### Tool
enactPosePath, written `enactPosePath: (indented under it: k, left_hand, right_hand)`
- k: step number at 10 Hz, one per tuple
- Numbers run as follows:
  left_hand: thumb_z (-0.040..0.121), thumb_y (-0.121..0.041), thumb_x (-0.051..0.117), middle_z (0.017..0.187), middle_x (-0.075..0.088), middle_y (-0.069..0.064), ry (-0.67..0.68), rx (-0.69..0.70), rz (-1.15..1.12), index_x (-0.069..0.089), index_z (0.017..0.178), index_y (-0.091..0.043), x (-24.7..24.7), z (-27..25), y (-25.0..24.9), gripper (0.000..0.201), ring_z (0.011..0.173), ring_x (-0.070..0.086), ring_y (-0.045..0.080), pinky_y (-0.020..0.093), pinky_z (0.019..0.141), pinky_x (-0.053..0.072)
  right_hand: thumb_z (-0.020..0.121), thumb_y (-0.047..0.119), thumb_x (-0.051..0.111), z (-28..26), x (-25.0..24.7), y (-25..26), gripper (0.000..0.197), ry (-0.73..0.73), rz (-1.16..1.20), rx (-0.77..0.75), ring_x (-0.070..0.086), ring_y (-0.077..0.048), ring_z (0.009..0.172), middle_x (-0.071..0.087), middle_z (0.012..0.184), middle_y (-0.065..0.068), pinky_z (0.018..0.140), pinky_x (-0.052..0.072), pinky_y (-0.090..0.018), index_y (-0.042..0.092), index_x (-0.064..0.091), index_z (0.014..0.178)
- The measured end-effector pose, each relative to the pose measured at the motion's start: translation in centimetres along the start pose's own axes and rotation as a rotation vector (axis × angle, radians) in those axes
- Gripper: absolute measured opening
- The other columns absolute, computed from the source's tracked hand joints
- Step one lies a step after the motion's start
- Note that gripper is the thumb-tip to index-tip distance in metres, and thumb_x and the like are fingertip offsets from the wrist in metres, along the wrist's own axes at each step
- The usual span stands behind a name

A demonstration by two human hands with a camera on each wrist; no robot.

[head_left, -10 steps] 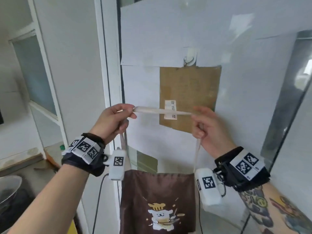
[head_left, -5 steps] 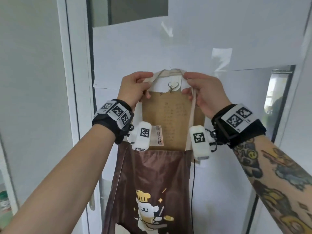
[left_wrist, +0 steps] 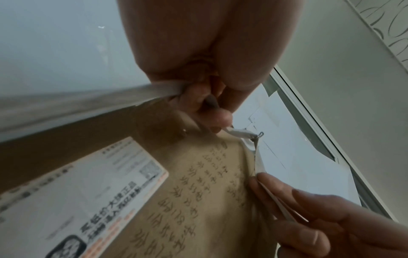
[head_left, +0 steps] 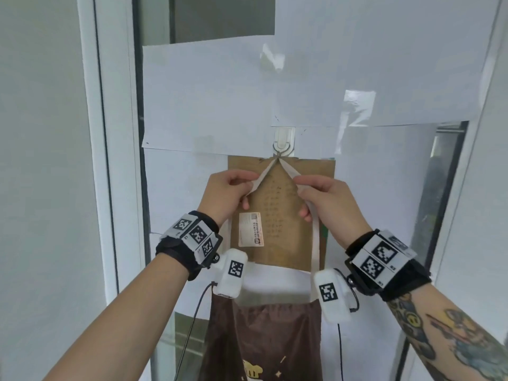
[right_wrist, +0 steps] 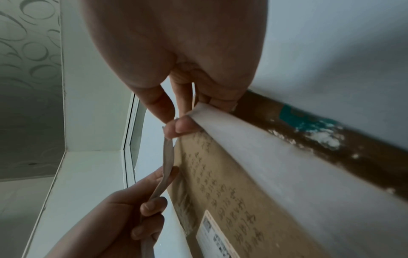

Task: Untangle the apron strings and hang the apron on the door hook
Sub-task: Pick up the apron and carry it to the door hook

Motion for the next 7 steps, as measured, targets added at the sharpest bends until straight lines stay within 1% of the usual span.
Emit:
enactPosePath:
  k: [1, 2, 3, 4, 5, 6, 7]
  left_hand:
    - [0.089, -0.004, 0.056, 0.050, 0.061, -0.006, 0.018, 0.000, 0.000, 0.069, 0.104, -0.009, 0.4, -0.4, 0.1, 0.021, 0.036, 0.049, 0.005, 0.008, 0.039, 0.039]
    - [0.089, -0.007, 0.057, 0.080, 0.069, 0.001, 0.048, -0.021, -0.031, 0.068, 0.108, -0.011, 0.7, -0.8, 0.5, 0.022, 0.057, 0.064, 0.013, 0.028, 0.063, 0.059]
    - [0.089, -0.011, 0.059, 0.098, 0.071, 0.004, 0.074, -0.024, -0.013, 0.069, 0.110, -0.013, 0.9, -1.6, 1.4, 0.024, 0.081, 0.067, 0.016, 0.033, 0.083, 0.056]
    - [0.088, -0.014, 0.060, 0.100, 0.070, 0.002, 0.078, -0.035, 0.022, 0.069, 0.108, -0.016, 1.1, -3.3, 2.8, 0.022, 0.085, 0.062, 0.009, 0.022, 0.082, 0.049]
    - [0.088, -0.016, 0.060, 0.101, 0.069, 0.003, 0.083, -0.052, 0.048, 0.069, 0.108, -0.017, 1.2, -4.0, 3.5, 0.022, 0.085, 0.062, 0.008, 0.020, 0.076, 0.049]
    - [0.087, -0.017, 0.061, 0.105, 0.070, 0.006, 0.082, -0.086, 0.068, 0.068, 0.109, -0.016, 1.2, -4.3, 4.1, 0.023, 0.093, 0.063, 0.015, 0.026, 0.080, 0.052]
    - [0.087, -0.014, 0.061, 0.106, 0.071, 0.007, 0.043, -0.093, 0.034, 0.068, 0.107, -0.015, 0.9, -4.3, 4.1, 0.021, 0.097, 0.065, 0.017, 0.027, 0.087, 0.051]
  right_hand:
    - [0.086, 0.010, 0.056, -0.2, 0.3, -0.4, 0.027, 0.006, -0.002, 0.012, 0.057, -0.014, 0.049, 0.061, 0.060, -0.010, 0.058, 0.050, -0.029, 0.015, 0.065, 0.111]
    - [0.084, 0.008, 0.059, -0.5, 0.7, -0.9, 0.029, 0.007, 0.041, 0.021, 0.062, -0.013, 0.055, 0.065, 0.080, -0.010, 0.061, 0.053, -0.028, 0.013, 0.064, 0.113]
    - [0.081, 0.008, 0.063, -1.5, 1.0, -1.9, 0.034, 0.030, 0.029, 0.026, 0.065, -0.011, 0.076, 0.064, 0.100, -0.003, 0.073, 0.052, -0.022, 0.016, 0.063, 0.114]
    - [0.080, 0.012, 0.066, -3.3, 1.5, -3.7, 0.040, 0.089, -0.063, 0.047, 0.057, -0.007, 0.102, 0.061, 0.109, 0.004, 0.084, 0.043, -0.016, 0.021, 0.061, 0.118]
    - [0.080, 0.012, 0.066, -4.0, 1.7, -4.8, 0.042, 0.085, -0.051, 0.076, 0.057, -0.012, 0.106, 0.060, 0.114, -0.001, 0.089, 0.044, -0.020, 0.020, 0.059, 0.121]
    - [0.080, 0.009, 0.064, -4.2, 2.2, -5.2, 0.041, 0.093, -0.041, 0.091, 0.057, -0.015, 0.106, 0.060, 0.116, -0.005, 0.083, 0.044, -0.018, 0.018, 0.058, 0.120]
    - [0.080, 0.007, 0.063, -4.4, 2.0, -5.0, 0.039, 0.043, -0.015, 0.077, 0.058, -0.016, 0.105, 0.061, 0.116, -0.007, 0.084, 0.045, -0.020, 0.016, 0.059, 0.118]
Point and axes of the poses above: each hand's wrist, its own z-axis towards the middle knuckle, its own x-axis out of the palm, y = z × x, the point moved 1 cm from there along z, towards the middle knuckle
